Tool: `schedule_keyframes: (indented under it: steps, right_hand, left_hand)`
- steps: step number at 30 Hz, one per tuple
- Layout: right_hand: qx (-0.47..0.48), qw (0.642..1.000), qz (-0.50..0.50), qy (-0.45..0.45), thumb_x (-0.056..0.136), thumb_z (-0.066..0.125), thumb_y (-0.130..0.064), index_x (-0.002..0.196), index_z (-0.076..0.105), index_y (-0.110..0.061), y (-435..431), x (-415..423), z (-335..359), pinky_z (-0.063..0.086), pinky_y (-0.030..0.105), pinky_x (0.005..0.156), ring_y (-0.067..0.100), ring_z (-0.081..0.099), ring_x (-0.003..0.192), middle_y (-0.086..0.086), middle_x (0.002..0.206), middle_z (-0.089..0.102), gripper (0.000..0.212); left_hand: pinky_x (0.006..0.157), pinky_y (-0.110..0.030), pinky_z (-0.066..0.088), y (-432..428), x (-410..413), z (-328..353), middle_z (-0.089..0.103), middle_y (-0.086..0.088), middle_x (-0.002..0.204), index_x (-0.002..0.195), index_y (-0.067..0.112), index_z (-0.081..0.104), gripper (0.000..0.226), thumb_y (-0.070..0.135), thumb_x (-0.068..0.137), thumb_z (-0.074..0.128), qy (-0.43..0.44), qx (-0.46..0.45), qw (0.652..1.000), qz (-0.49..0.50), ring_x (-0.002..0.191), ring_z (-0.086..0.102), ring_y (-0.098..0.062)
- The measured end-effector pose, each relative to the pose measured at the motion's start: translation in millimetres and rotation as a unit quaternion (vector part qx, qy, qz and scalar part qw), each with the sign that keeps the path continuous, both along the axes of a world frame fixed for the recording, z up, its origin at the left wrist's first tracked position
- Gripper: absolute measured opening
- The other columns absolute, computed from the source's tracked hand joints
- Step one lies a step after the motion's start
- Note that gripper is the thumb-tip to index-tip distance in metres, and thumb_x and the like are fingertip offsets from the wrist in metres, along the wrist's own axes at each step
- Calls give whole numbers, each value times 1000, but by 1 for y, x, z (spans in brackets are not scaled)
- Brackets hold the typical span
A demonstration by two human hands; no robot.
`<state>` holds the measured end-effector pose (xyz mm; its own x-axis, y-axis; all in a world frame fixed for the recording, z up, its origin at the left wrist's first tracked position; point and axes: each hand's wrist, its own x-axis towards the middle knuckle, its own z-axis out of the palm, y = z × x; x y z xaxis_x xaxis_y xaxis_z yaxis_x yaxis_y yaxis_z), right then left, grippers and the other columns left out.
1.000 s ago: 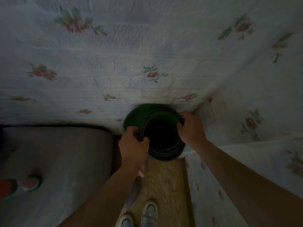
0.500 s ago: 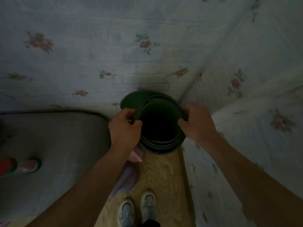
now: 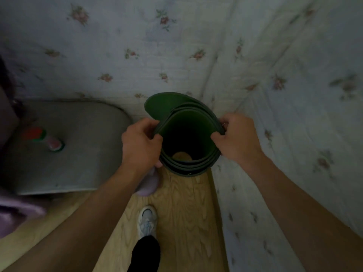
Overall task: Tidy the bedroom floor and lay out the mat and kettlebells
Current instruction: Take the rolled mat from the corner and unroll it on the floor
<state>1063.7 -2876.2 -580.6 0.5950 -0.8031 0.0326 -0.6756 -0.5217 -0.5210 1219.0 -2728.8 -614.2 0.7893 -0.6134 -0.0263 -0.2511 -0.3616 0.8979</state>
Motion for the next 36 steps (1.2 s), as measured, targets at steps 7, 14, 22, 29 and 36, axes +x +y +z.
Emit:
schedule_keyframes:
  steps: [7, 14, 22, 29, 36]
  right_hand:
    - [18, 998, 9, -57, 83, 66, -10, 97, 74, -12, 119, -88, 25, 59, 38, 59, 14, 65, 65, 1, 77, 70, 17]
    - [45, 998, 39, -37, 81, 66, -11, 84, 70, -12, 194, -111, 24, 53, 31, 49, 13, 60, 56, 0, 66, 65, 5]
    - [76, 993, 87, 8, 82, 67, -19, 87, 71, -19, 289, -91, -15, 59, 39, 56, 11, 64, 61, -6, 70, 68, 7]
    - [98, 986, 135, 18, 90, 66, -19, 110, 70, -16, 380, -50, -41, 43, 4, 47, 0, 58, 62, -2, 88, 71, 21]
    - [87, 981, 165, -45, 91, 65, -13, 117, 68, -11, 462, -17, -34, 62, 31, 70, 13, 70, 81, 2, 94, 72, 27]
  left_hand:
    - [84, -35, 59, 115, -86, 27, 74, 6, 92, 101, 15, 75, 29, 0, 79, 65, -56, 3, 998, 31, 82, 70, -11]
    - [78, -36, 62, 201, -119, 39, 74, 11, 87, 102, 21, 76, 32, 0, 82, 63, 0, 56, 997, 62, 79, 70, -8]
    - [73, -38, 62, 310, -125, 6, 74, 13, 80, 94, 26, 75, 32, 0, 81, 61, 36, 85, 985, 146, 71, 69, -6]
    - [71, -34, 60, 405, -104, -20, 71, 13, 80, 103, 23, 74, 34, 2, 83, 57, 14, 78, 973, 218, 68, 66, -2]
    - [79, -32, 58, 487, -73, -19, 71, 6, 96, 105, 21, 73, 31, 1, 85, 59, -37, 36, 968, 247, 88, 66, -10]
